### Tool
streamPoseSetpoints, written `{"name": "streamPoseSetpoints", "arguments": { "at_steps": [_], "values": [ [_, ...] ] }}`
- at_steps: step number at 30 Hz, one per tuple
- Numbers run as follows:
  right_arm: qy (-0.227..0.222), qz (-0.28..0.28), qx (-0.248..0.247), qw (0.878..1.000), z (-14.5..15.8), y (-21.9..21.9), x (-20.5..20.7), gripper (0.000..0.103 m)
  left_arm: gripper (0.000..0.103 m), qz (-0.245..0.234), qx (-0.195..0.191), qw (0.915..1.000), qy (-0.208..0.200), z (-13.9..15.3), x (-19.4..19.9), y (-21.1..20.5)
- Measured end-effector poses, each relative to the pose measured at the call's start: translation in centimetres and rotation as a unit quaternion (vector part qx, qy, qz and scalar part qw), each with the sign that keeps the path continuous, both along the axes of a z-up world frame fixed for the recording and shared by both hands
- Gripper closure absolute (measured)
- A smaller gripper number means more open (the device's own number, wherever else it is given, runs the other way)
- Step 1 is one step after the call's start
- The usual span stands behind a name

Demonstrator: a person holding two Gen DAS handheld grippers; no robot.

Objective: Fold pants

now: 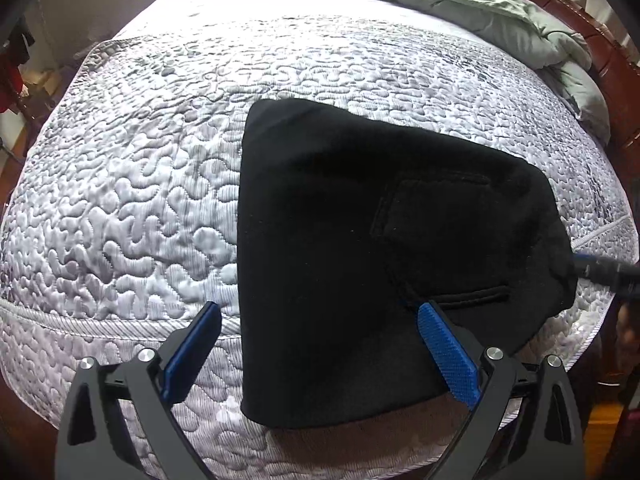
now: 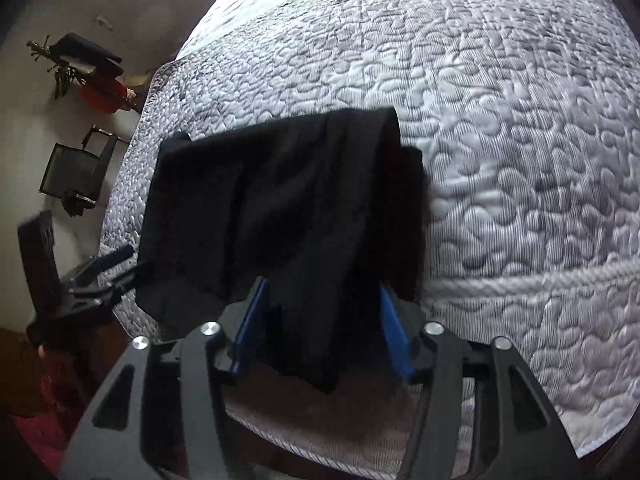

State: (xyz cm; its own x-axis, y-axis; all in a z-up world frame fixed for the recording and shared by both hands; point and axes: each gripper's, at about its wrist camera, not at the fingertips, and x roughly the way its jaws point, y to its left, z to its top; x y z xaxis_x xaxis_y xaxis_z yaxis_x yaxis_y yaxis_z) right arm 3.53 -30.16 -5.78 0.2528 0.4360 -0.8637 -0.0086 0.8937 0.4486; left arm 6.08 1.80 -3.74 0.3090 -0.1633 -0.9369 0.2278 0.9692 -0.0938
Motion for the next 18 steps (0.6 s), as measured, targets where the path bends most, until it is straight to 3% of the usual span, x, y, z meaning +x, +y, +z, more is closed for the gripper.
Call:
{"name": "streamPoseSetpoints", "arguments": {
  "at_steps": [3, 9, 11, 18],
  "values": [
    [0.007, 0.001, 0.001, 1.0, -0.7, 0.5, -0.9, 0.054, 0.004, -0.006, 0.002, 1.0, -0.005, 0.3, -0.5, -0.5],
    [-0.011, 0.009, -0.013, 1.0, -0.1, 0.2, -1.0, 0.09, 0.004, -0.024, 0.012, 0.9996, -0.014, 0.6, -1.0, -1.5],
    [-0.009, 0.003, 0.005, 1.0, 0.2, -0.4, -1.2, 0.091, 0.004, -0.026, 0.009, 0.9995, -0.014, 0.8, -1.1, -1.7],
    [0.011, -0.001, -0.025, 1.0, -2.1, -0.2, -1.1, 0.09, 0.004, -0.033, 0.01, 0.9994, -0.008, 0.1, -0.9, -1.8]
  ]
}}
